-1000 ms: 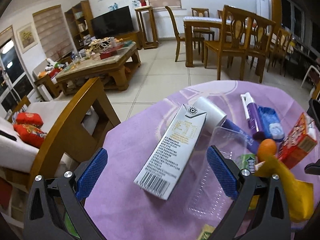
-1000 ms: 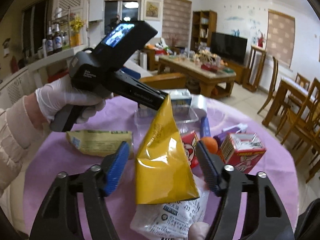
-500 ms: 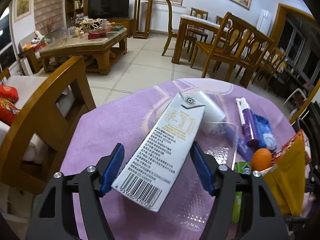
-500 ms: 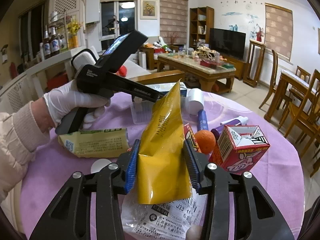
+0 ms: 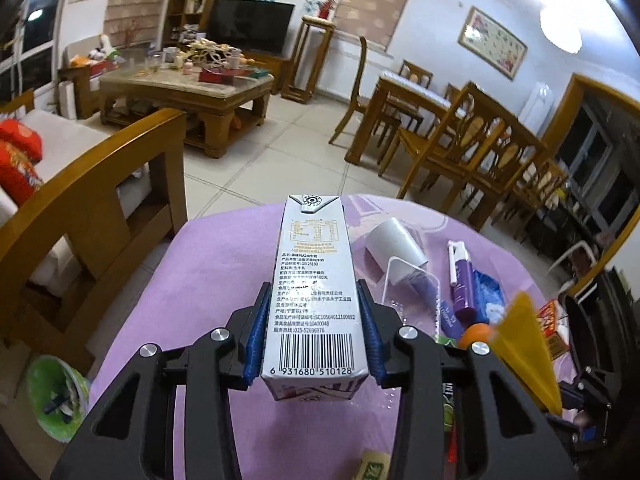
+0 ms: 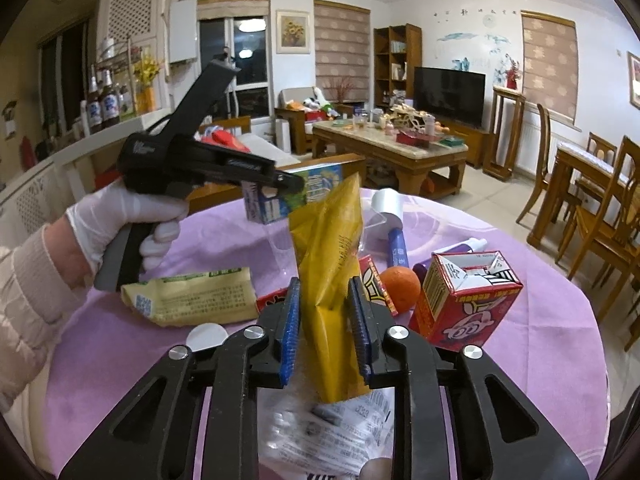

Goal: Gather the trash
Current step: 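Grasp the white milk carton with the left tool while the right tool grasps the yellow snack bag, then carry both items over the black bin and open both tools to drop them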

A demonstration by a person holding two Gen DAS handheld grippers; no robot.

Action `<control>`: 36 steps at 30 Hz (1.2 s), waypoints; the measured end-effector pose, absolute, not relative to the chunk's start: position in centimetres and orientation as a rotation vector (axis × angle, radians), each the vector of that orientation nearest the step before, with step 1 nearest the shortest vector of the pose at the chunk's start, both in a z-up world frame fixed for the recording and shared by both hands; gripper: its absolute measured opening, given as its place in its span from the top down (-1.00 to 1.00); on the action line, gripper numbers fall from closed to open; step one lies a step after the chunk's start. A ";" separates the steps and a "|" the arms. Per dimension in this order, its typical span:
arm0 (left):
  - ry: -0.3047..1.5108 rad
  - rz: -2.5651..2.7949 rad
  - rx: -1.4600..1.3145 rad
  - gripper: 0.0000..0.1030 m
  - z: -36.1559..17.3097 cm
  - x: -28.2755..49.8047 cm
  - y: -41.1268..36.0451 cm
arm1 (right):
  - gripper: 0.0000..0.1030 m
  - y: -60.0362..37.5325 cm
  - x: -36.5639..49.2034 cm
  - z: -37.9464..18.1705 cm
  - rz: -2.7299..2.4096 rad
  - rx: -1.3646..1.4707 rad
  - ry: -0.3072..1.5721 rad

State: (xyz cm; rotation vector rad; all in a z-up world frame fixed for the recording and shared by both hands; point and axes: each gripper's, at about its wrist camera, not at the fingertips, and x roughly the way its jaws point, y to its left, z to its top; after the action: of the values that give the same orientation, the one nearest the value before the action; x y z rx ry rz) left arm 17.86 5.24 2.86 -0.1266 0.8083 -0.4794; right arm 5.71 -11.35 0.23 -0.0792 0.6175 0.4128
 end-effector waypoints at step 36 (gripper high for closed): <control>0.624 -0.946 -0.085 0.21 6.4 -0.3 -20.2 | 0.66 -42.1 -13.8 5.1 -0.036 0.451 0.392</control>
State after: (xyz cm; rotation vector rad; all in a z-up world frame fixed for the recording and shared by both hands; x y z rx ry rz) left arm -0.34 -20.15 6.43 -0.0853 0.6238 -0.9462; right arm -13.76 -42.13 5.07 0.4511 0.3917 -0.0364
